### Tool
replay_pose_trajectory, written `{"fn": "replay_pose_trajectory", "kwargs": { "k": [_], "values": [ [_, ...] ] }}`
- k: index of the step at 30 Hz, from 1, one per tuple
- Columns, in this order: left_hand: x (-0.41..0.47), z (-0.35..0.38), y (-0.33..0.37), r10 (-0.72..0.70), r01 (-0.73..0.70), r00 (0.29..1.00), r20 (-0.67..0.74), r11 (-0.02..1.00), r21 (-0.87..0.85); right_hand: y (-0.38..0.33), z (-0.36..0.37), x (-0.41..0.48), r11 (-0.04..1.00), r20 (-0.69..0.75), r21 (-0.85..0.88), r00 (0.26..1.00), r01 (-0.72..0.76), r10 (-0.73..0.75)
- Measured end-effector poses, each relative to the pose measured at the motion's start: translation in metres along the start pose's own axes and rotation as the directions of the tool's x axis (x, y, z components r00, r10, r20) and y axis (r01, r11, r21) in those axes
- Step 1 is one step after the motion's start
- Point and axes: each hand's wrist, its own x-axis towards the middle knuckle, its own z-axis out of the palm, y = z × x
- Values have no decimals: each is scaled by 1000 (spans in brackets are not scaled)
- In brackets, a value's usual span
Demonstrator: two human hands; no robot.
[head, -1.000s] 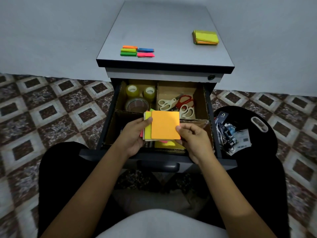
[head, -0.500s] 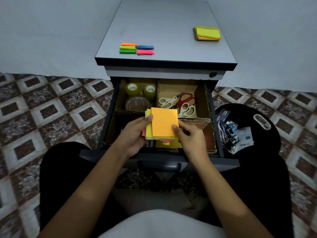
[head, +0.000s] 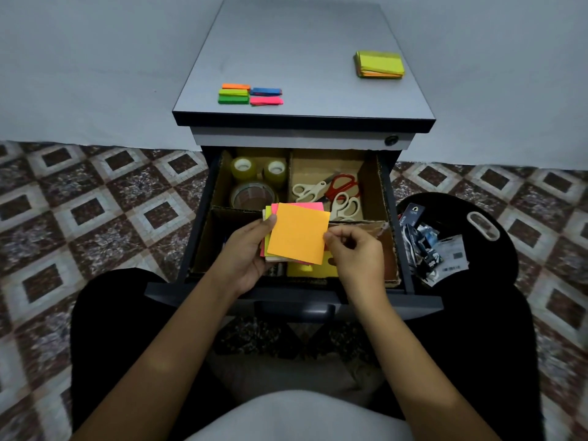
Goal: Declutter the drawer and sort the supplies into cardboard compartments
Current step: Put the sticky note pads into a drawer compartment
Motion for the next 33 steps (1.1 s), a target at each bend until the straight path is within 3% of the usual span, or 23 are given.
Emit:
{"fn": "replay_pose_trajectory", "kwargs": {
  "k": [5, 9, 19, 26, 30, 33],
  "values": [
    [0, -1, 0, 25, -25, 1000, 3, 1000, 14, -9, -3, 2, 972, 95, 170, 984, -164, 150],
    [-2, 0, 0, 47, -46, 999, -6, 999, 27, -8, 1, 4, 989, 118, 70, 985, -134, 125],
    [-2, -1, 0, 170, -172, 984, -45, 985, -27, -10, -4, 9, 983, 48, 152, 994, -100, 94],
    [2, -13, 7, 211, -215, 972, -100, 976, -24, -12, -22, 21, 957, 141, 224, 978, -184, 155],
    [5, -24, 14, 207, -219, 967, -145, 973, -71, -10, -41, 30, 952, 192, 180, 958, -246, 212],
    [7, -28, 13, 188, -206, 970, -154, 972, -114, -6, -49, 33, 960, 256, 56, 933, -274, 252]
  ]
}}
